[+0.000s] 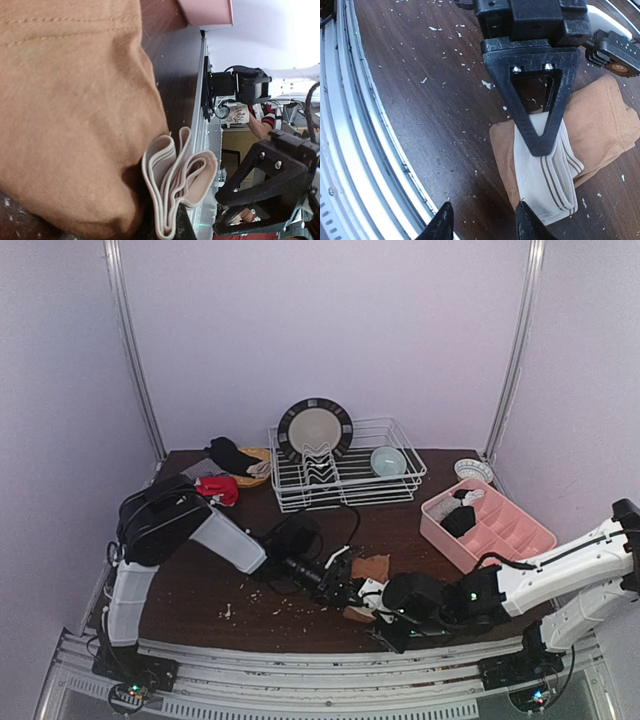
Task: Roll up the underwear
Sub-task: Roll the underwear at the center of the board.
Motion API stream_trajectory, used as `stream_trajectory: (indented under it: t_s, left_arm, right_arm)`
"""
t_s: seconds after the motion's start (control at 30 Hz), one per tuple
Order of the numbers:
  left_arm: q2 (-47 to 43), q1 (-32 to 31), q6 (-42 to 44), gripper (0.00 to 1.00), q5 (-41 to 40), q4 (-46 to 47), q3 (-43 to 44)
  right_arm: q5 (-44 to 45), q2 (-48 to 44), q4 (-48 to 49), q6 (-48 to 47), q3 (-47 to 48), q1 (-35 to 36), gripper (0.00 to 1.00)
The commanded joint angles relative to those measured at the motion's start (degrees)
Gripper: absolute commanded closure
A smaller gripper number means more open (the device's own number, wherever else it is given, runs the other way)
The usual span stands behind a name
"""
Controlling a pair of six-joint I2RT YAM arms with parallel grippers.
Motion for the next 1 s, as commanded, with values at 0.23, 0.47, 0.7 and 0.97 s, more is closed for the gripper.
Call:
stream_trajectory:
  t_s: [0.23, 0.47, 0.7, 0.97]
  left_arm:
    - [5.06, 3.20, -11.24, 1.00, 1.00, 6.67, -1.22]
    - [5.59, 3.31, -11.78, 1.00, 2.01, 7.11, -1.44]
    - [5.85, 3.88, -10.38, 1.00, 2.12, 4.63, -1.61]
    - [5.65, 4.18, -10.22, 1.00, 2.29, 4.41, -2.35]
  right_arm:
    - [5.42, 9.86, -7.39, -9.75, 9.19, -1.28, 0.51]
    - [5.47, 12.85, -8.75, -11.29, 10.47, -3.90, 0.50]
    - [5.67, 14.14, -9.53, -13.85, 11.89, -6.10, 0.50]
    - [3.49, 19.16, -10.74, -14.43, 12.95, -7.27, 0.55]
